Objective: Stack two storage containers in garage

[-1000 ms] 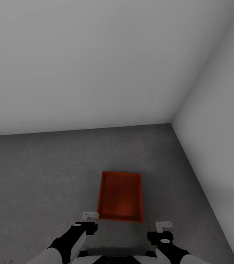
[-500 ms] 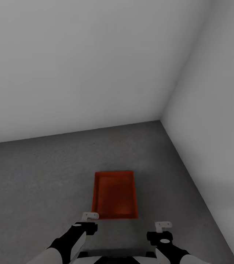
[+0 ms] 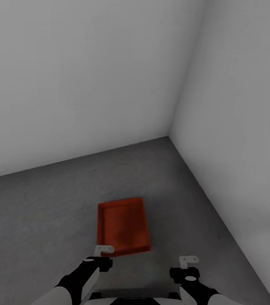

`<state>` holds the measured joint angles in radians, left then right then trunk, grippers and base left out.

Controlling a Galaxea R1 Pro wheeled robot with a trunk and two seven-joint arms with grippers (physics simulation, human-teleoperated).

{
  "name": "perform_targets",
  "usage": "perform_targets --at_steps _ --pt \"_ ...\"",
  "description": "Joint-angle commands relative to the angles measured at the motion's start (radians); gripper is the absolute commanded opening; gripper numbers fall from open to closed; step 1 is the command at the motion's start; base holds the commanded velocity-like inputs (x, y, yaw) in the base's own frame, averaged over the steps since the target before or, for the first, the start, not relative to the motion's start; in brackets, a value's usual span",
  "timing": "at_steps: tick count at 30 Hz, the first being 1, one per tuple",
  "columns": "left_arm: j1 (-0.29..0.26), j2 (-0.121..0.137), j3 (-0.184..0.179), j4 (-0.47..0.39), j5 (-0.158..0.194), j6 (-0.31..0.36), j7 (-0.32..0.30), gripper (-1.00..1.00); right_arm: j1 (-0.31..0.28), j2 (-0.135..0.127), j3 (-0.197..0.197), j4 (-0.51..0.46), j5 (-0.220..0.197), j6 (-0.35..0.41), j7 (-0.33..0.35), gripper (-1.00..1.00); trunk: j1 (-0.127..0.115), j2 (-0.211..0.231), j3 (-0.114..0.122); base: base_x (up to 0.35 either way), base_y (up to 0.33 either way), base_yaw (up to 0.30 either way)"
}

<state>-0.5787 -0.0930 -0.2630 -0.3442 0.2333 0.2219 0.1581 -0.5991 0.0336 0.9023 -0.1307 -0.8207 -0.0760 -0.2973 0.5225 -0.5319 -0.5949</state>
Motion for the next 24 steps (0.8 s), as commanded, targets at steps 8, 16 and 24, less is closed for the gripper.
perform_targets --at_steps 8,16,24 --pt "0.0 0.001 -0.009 -0.002 0.01 0.005 0.008 1.0 -0.001 0.0 0.008 0.0 -0.011 -0.004 -0.004 1.0 0.0 -0.001 0.006 0.0 0.0 -0.264" --pt "0.0 0.001 -0.009 -0.002 0.009 0.005 0.008 1.0 -0.001 0.0 0.008 0.0 -0.011 -0.004 -0.004 1.0 0.0 -0.001 0.011 0.0 0.0 -0.183" --pt "0.0 0.001 -0.009 -0.002 0.009 0.005 0.008 1.0 -0.001 0.0 0.009 0.0 -0.011 -0.004 -0.005 1.0 0.0 -0.001 0.012 0.0 0.0 -0.018"
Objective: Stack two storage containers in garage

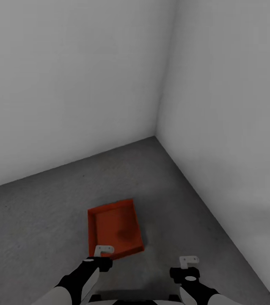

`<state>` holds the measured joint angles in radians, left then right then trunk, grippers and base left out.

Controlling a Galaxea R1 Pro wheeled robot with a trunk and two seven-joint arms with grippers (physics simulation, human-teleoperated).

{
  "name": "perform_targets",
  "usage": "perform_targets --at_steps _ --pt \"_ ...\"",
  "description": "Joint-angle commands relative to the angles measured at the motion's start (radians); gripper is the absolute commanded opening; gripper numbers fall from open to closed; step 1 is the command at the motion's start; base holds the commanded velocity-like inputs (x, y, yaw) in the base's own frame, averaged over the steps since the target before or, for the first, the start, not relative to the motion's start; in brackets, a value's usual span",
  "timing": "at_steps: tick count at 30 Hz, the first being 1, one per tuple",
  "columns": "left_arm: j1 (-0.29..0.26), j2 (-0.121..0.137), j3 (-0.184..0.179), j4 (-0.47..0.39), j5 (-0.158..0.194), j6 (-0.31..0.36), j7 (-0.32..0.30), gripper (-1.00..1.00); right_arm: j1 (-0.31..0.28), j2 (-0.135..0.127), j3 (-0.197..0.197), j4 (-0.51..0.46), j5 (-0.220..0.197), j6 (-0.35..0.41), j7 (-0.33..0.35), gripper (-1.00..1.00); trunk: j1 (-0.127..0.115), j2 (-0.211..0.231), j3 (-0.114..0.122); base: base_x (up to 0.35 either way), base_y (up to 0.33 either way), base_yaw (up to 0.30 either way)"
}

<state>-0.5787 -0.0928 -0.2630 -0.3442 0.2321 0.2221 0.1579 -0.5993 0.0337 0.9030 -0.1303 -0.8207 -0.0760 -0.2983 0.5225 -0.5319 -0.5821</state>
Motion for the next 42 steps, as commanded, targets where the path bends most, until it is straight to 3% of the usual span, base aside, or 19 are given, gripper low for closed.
perform_targets --at_steps 1,42 --pt "0.0 0.001 -0.008 -0.002 0.01 0.005 0.008 1.0 0.0 0.0 0.008 0.0 -0.011 -0.004 -0.004 1.0 0.0 -0.001 0.0 0.0 0.0 -0.002" --pt "0.0 0.001 -0.008 -0.001 0.01 0.005 0.009 1.0 0.0 0.0 0.007 0.0 -0.011 -0.004 -0.004 1.0 0.0 -0.001 0.063 0.0 0.0 0.0"
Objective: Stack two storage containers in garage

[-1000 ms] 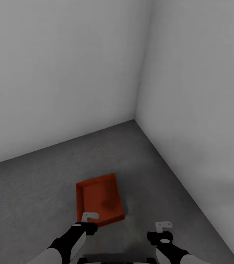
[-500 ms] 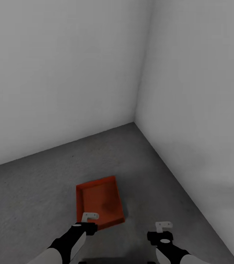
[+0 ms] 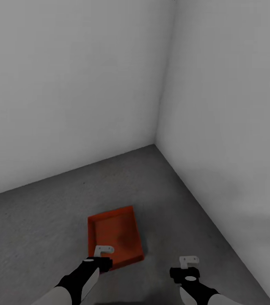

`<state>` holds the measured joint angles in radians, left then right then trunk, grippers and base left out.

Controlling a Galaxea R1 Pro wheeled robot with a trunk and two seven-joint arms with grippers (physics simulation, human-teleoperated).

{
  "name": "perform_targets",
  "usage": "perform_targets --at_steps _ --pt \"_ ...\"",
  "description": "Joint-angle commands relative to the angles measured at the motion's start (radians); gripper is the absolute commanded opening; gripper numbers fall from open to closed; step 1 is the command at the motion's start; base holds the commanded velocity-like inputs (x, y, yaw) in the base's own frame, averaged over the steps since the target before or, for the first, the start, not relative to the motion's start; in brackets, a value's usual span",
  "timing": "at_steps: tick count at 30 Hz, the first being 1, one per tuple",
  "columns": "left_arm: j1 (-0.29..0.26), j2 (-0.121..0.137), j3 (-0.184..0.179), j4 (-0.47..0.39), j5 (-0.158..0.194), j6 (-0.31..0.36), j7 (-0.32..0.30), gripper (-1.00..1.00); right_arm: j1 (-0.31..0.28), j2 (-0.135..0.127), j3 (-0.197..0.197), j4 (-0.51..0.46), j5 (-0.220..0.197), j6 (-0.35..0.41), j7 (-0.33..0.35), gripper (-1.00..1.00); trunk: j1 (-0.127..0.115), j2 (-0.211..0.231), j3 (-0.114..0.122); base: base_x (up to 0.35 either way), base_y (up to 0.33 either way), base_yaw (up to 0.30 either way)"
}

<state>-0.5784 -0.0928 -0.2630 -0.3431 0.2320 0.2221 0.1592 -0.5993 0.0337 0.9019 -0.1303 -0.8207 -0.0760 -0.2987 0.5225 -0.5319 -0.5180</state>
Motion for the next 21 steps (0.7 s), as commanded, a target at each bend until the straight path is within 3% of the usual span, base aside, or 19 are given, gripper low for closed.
perform_targets --at_steps 1,21 --pt "0.0 0.001 -0.008 -0.002 0.01 0.005 0.007 1.0 -0.001 0.0 0.008 0.0 -0.011 -0.004 -0.004 1.0 0.0 -0.001 0.001 0.0 0.0 0.0" --pt "0.0 0.001 -0.008 -0.002 0.01 0.006 0.006 1.0 -0.001 0.0 0.008 0.0 -0.011 -0.004 -0.004 1.0 0.0 -0.001 0.032 0.0 0.0 0.0"
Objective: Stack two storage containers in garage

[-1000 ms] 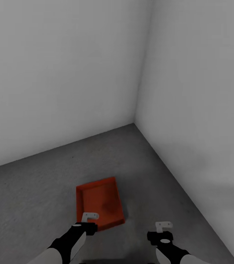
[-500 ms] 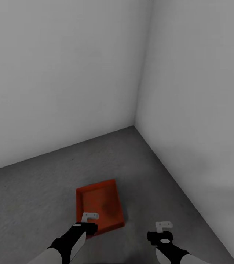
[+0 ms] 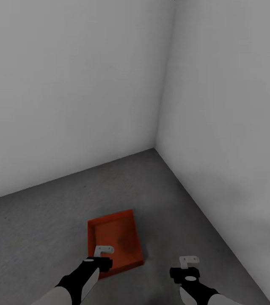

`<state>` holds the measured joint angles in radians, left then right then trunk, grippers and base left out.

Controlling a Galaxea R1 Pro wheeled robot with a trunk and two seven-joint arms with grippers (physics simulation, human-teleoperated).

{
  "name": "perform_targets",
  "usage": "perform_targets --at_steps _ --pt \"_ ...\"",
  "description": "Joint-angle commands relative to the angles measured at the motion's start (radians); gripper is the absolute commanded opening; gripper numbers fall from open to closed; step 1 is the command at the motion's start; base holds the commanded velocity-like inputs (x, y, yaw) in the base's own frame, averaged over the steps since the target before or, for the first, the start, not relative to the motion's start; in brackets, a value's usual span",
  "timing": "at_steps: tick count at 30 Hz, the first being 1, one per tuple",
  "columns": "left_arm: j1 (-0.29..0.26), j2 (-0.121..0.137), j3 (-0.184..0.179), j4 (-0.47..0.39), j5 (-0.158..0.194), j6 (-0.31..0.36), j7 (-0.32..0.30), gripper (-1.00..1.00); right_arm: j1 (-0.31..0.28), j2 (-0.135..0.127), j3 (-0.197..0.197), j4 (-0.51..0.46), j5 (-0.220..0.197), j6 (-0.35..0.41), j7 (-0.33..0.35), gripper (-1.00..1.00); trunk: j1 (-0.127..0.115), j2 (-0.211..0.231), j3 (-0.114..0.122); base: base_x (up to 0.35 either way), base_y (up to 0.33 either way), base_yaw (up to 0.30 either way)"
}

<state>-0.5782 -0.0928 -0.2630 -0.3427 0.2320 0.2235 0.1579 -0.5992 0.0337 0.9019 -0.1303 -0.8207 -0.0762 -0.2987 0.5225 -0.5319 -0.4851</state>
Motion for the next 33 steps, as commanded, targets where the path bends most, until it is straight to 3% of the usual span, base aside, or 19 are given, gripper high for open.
perform_targets --at_steps 1,33 --pt "0.0 0.001 -0.008 -0.002 0.01 0.005 0.008 1.0 -0.001 0.0 0.008 0.0 -0.011 -0.004 -0.004 1.0 0.0 -0.001 0.0 0.0 0.0 0.0" --pt "0.0 -0.001 -0.008 -0.001 0.01 0.005 0.008 1.0 -0.001 0.0 0.008 0.0 -0.011 -0.004 -0.004 1.0 0.0 -0.001 0.05 0.0 0.0 0.0"
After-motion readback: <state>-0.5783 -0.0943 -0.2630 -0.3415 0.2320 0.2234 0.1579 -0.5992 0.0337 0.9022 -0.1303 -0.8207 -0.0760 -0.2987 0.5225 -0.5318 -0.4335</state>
